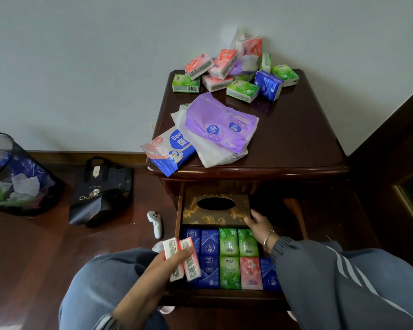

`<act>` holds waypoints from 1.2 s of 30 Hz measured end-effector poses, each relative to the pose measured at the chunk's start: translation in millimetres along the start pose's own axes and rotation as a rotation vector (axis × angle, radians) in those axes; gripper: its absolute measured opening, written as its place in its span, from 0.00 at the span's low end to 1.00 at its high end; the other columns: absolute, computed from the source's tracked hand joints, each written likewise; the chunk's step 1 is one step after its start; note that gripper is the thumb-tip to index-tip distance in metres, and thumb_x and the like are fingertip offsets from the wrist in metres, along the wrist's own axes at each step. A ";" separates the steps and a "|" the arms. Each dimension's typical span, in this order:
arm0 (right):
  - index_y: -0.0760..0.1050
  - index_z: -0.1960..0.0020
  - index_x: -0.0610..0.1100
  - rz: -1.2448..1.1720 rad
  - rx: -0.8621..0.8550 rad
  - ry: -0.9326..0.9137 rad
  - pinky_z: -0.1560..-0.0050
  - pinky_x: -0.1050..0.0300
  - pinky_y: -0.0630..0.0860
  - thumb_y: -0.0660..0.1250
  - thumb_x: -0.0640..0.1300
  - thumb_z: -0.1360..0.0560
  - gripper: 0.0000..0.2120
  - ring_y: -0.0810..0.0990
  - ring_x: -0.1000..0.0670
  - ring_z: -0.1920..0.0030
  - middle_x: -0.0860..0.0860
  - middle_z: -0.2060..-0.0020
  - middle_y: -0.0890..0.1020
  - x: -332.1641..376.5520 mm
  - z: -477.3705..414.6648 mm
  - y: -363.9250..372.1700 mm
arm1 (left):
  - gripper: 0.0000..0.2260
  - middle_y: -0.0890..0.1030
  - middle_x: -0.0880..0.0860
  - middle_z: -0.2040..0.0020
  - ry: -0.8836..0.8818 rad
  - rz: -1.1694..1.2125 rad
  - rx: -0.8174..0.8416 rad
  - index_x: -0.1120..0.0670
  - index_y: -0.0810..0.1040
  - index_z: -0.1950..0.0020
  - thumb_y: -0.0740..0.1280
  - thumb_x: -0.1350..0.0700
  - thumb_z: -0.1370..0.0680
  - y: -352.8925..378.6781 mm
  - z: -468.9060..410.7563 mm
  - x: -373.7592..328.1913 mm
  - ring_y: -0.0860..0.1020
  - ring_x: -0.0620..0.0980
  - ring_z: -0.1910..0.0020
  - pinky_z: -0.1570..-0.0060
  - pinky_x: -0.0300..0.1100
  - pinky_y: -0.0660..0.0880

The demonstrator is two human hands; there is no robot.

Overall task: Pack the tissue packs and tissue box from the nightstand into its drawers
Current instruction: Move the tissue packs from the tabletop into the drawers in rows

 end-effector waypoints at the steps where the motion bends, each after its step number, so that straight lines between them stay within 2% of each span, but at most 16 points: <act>1: 0.62 0.27 0.41 0.020 0.003 0.000 0.32 0.53 0.64 0.60 0.43 0.21 0.23 0.68 0.44 0.31 0.43 0.30 0.69 1.2 -0.4 1.7 | 0.24 0.85 0.58 0.50 0.002 -0.006 -0.009 0.57 0.78 0.41 0.75 0.47 0.34 0.0 0.0 -0.5 0.84 0.57 0.51 0.52 0.48 0.79; 6: 0.60 0.26 0.44 0.210 -0.022 0.014 0.33 0.53 0.65 0.62 0.47 0.22 0.26 0.67 0.44 0.30 0.44 0.28 0.67 5.8 6.6 -9.6 | 0.24 0.85 0.59 0.49 0.068 -0.002 -0.044 0.58 0.77 0.41 0.75 0.49 0.33 1.8 -1.0 -6.2 0.83 0.58 0.49 0.41 0.57 0.76; 8: 0.66 0.29 0.43 0.261 -0.165 -0.042 0.36 0.53 0.68 0.64 0.46 0.23 0.24 0.70 0.44 0.33 0.44 0.32 0.71 19.1 20.2 -20.9 | 0.24 0.84 0.60 0.49 0.097 0.016 -0.047 0.59 0.77 0.40 0.75 0.50 0.33 5.6 -1.7 -8.8 0.83 0.59 0.48 0.42 0.57 0.76; 10: 0.74 0.37 0.42 0.193 -0.262 -0.157 0.40 0.55 0.72 0.66 0.44 0.24 0.17 0.75 0.45 0.38 0.45 0.39 0.78 39.2 43.5 -26.1 | 0.24 0.84 0.59 0.48 0.119 0.000 -0.028 0.58 0.76 0.40 0.75 0.51 0.32 12.3 -3.0 -10.0 0.83 0.59 0.48 0.42 0.58 0.77; 12: 0.80 0.48 0.46 0.074 -0.157 -0.230 0.51 0.63 0.75 0.68 0.45 0.26 0.08 0.80 0.50 0.47 0.51 0.51 0.82 57.3 73.0 -20.7 | 0.25 0.85 0.57 0.50 0.167 -0.104 -0.033 0.57 0.76 0.41 0.76 0.48 0.33 22.5 -4.6 -11.6 0.84 0.57 0.50 0.45 0.56 0.78; 14: 0.80 0.54 0.52 0.052 0.100 -0.222 0.61 0.72 0.73 0.68 0.52 0.27 0.05 0.82 0.57 0.54 0.57 0.57 0.83 72.3 103.9 -8.5 | 0.25 0.86 0.53 0.54 0.251 -0.274 -0.067 0.56 0.76 0.43 0.76 0.46 0.34 37.9 -6.0 -14.3 0.85 0.51 0.55 0.55 0.45 0.81; 16: 0.80 0.52 0.54 0.114 0.265 -0.202 0.61 0.71 0.72 0.67 0.60 0.29 0.12 0.81 0.60 0.55 0.58 0.56 0.83 79.8 124.8 -2.5 | 0.21 0.84 0.51 0.57 0.352 -0.471 -0.142 0.52 0.75 0.46 0.76 0.44 0.33 57.3 -5.0 -16.9 0.84 0.46 0.59 0.63 0.37 0.79; 19: 0.79 0.48 0.53 0.178 0.253 -0.190 0.54 0.65 0.76 0.68 0.64 0.32 0.19 0.79 0.60 0.52 0.57 0.54 0.82 85.0 138.7 -9.4 | 0.22 0.80 0.48 0.57 0.465 -0.670 -0.300 0.48 0.69 0.50 0.74 0.40 0.34 83.7 -1.9 -17.0 0.80 0.41 0.63 0.69 0.33 0.75; 22: 0.78 0.47 0.51 0.161 0.211 -0.163 0.46 0.58 0.77 0.71 0.62 0.34 0.21 0.79 0.56 0.50 0.53 0.51 0.81 80.7 143.9 -19.3 | 0.23 0.78 0.51 0.55 0.536 -0.777 -0.394 0.53 0.67 0.48 0.70 0.40 0.32 104.2 -2.0 -13.8 0.80 0.48 0.59 0.63 0.43 0.78; 24: 0.77 0.47 0.51 0.176 0.216 -0.157 0.51 0.61 0.76 0.71 0.61 0.34 0.21 0.79 0.56 0.51 0.53 0.53 0.81 74.9 145.6 -24.1 | 0.22 0.77 0.50 0.54 0.577 -0.834 -0.418 0.52 0.66 0.49 0.69 0.40 0.31 113.4 -3.1 -12.7 0.78 0.49 0.56 0.63 0.42 0.77; 26: 0.77 0.46 0.51 0.186 0.214 -0.137 0.58 0.65 0.75 0.72 0.60 0.37 0.22 0.79 0.56 0.53 0.54 0.54 0.80 68.9 141.6 -31.4 | 0.23 0.74 0.48 0.53 0.587 -0.862 -0.351 0.50 0.64 0.49 0.70 0.39 0.33 121.5 -7.3 -10.2 0.76 0.48 0.54 0.62 0.40 0.75; 28: 0.78 0.48 0.51 0.181 0.180 -0.109 0.62 0.65 0.75 0.73 0.54 0.36 0.18 0.81 0.56 0.55 0.54 0.56 0.81 61.4 126.0 -45.2 | 0.28 0.73 0.46 0.48 0.585 -0.878 -0.221 0.49 0.64 0.43 0.73 0.39 0.34 128.4 -12.0 -6.0 0.75 0.46 0.48 0.54 0.39 0.76; 30: 0.79 0.55 0.52 0.143 0.078 -0.090 0.55 0.58 0.79 0.72 0.46 0.34 0.08 0.81 0.52 0.56 0.51 0.57 0.83 51.4 101.9 -68.4 | 0.37 0.70 0.46 0.38 0.583 -0.898 -0.173 0.51 0.62 0.32 0.74 0.40 0.33 123.4 -15.2 -4.8 0.71 0.46 0.37 0.40 0.38 0.72; 31: 0.79 0.58 0.51 0.114 0.011 -0.081 0.52 0.53 0.77 0.72 0.42 0.33 0.06 0.81 0.50 0.55 0.49 0.57 0.83 44.5 89.0 -81.7 | 0.39 0.69 0.46 0.35 0.588 -0.911 -0.222 0.53 0.60 0.28 0.73 0.40 0.32 113.8 -16.6 -6.5 0.68 0.46 0.34 0.37 0.39 0.69; 33: 0.80 0.58 0.46 0.096 -0.096 -0.051 0.48 0.47 0.75 0.70 0.39 0.31 0.04 0.80 0.45 0.54 0.43 0.57 0.83 27.2 66.0 -103.8 | 0.35 0.68 0.50 0.32 0.585 -0.941 -0.418 0.56 0.61 0.27 0.71 0.43 0.28 84.5 -17.6 -13.2 0.68 0.49 0.33 0.35 0.42 0.68; 36: 0.81 0.53 0.40 0.163 -0.121 -0.007 0.51 0.49 0.75 0.69 0.40 0.29 0.06 0.80 0.46 0.54 0.43 0.56 0.83 4.0 44.2 -111.2 | 0.29 0.69 0.58 0.32 0.447 -0.900 -0.639 0.59 0.64 0.29 0.69 0.49 0.25 37.4 -21.7 -16.7 0.69 0.57 0.34 0.35 0.51 0.69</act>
Point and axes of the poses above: each hand's wrist, its own z-axis away from the middle knuckle, its own y-axis out of the palm, x = y × z, the point moved 4 cm from there along -z, towards the middle knuckle
